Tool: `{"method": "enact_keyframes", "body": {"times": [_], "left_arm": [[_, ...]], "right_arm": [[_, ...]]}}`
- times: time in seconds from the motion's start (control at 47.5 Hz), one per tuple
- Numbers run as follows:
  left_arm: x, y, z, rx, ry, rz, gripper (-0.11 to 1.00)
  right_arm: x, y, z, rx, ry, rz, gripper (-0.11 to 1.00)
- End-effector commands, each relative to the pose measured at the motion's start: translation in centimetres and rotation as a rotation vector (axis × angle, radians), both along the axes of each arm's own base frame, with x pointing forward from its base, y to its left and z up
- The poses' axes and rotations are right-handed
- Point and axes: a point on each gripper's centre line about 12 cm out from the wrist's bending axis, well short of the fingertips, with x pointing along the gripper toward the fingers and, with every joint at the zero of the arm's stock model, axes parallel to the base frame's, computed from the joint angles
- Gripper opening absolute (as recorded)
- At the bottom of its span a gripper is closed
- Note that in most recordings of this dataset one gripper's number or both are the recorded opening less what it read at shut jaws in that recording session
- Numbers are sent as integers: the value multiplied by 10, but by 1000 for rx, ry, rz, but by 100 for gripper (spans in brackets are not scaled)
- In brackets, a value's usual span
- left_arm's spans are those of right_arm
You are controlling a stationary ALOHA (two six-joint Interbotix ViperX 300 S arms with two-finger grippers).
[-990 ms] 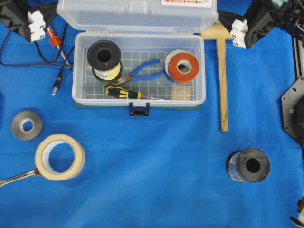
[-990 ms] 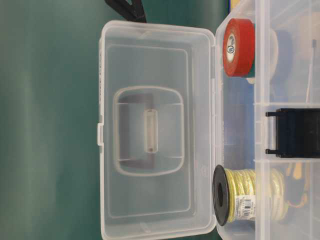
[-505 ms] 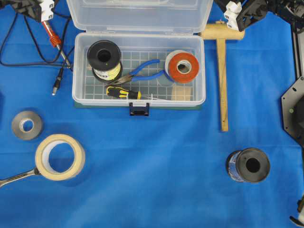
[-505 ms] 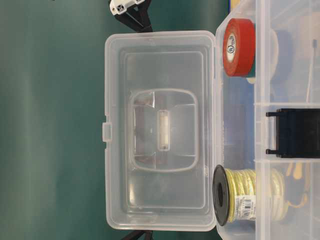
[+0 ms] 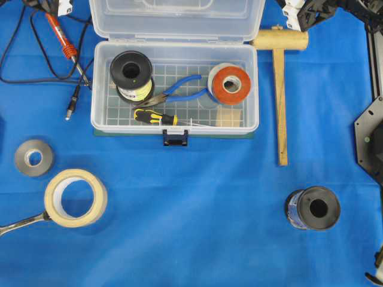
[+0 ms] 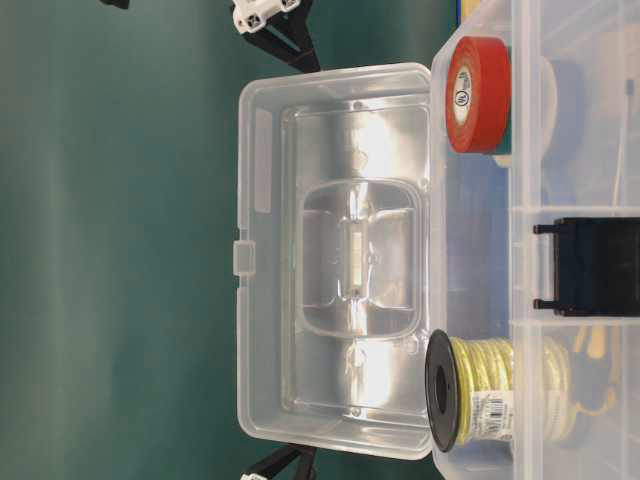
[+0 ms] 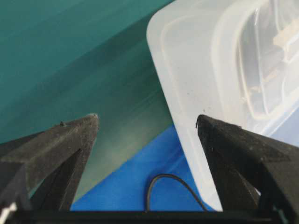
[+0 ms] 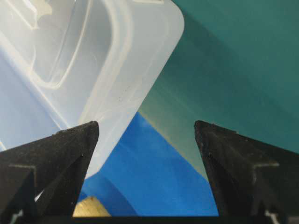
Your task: Open the tool box with both arms.
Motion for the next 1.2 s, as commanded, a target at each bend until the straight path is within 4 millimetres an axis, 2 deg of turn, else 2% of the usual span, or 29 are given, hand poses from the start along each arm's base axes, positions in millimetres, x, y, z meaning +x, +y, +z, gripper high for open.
{"method": "enact_keyframes", "body": {"times": [0.0,0.232,0.505,0.716,0.969,1.074,1.179], "left_arm": [[2,3,12,29,-23,0,90],[-19,2,6,0,2,48,90],[-44,-14,3,5,-2,77,90],[-53,-23,4,16,-14,82,90],[-48,-28,3,0,-14,59,90],[-40,-43,2,-7,-10,1,90],[-31,-62,2,-9,-14,-76,90]], "right_arm": [[2,-4,13,-28,-26,-2,85],[-16,-1,10,-13,-14,-36,85],[-43,15,14,-15,-15,-65,85],[-56,26,16,-12,-14,-72,85],[-52,28,14,2,-17,-60,85],[-41,41,14,4,-19,2,85],[-25,65,12,16,-12,111,85]]}}
